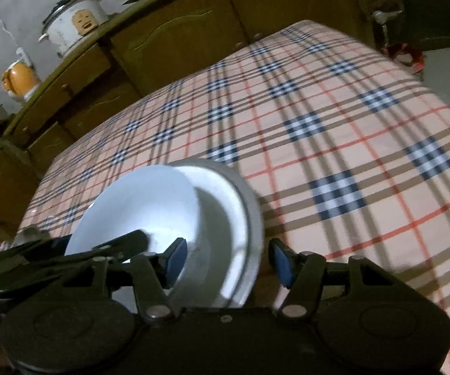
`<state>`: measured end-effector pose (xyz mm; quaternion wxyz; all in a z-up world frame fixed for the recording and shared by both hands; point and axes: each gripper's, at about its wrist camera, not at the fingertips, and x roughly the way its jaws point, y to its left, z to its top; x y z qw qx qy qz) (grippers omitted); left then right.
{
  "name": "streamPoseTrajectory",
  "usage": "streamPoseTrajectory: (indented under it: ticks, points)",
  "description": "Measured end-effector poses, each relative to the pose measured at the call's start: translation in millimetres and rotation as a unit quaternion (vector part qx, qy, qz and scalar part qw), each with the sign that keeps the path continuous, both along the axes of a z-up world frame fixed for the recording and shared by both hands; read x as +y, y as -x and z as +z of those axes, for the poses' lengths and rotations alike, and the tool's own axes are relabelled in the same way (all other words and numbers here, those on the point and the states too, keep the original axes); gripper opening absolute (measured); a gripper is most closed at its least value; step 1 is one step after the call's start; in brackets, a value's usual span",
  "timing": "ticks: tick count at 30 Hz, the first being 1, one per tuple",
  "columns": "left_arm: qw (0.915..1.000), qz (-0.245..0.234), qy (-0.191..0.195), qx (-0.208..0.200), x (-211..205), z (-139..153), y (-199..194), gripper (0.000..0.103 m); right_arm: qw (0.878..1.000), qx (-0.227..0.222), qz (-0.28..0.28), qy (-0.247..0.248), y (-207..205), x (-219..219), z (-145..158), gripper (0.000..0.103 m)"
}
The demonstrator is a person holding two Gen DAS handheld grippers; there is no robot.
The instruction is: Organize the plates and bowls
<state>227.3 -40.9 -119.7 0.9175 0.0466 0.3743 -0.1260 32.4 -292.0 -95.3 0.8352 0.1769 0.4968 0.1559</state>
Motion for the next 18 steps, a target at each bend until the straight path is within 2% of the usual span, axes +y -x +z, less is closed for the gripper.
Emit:
streamPoseTrajectory:
  ticks: [1,3,11,18]
  points:
    - [1.0,-0.003,0.005,-0.001,-0.2,-0.1,-0.9,0.078,1.0,0.001,0.002,-0.012,-0.2,1.1,0.0,0.058]
    - [0.9997,-0.016,0.015,-0.003,-2.3,0.7,-1.1,0.064,1.0,0.001,0.0,-0.013,-1.6,1.9,-0.4,0.057]
    - [0.9999,-0.01,0.005,-0.005,-5.8,3.8,3.6,0.063,1.0,-0.003,-0.004,-0.015,1.6,2.9,2.6,0.055]
    - [0.9996,-0.002,0.009,-0.027,1.2,23.2,15.2,0.063,1.0,-0.027,0.0,-0.016,7.1,4.7,24.2,0.055]
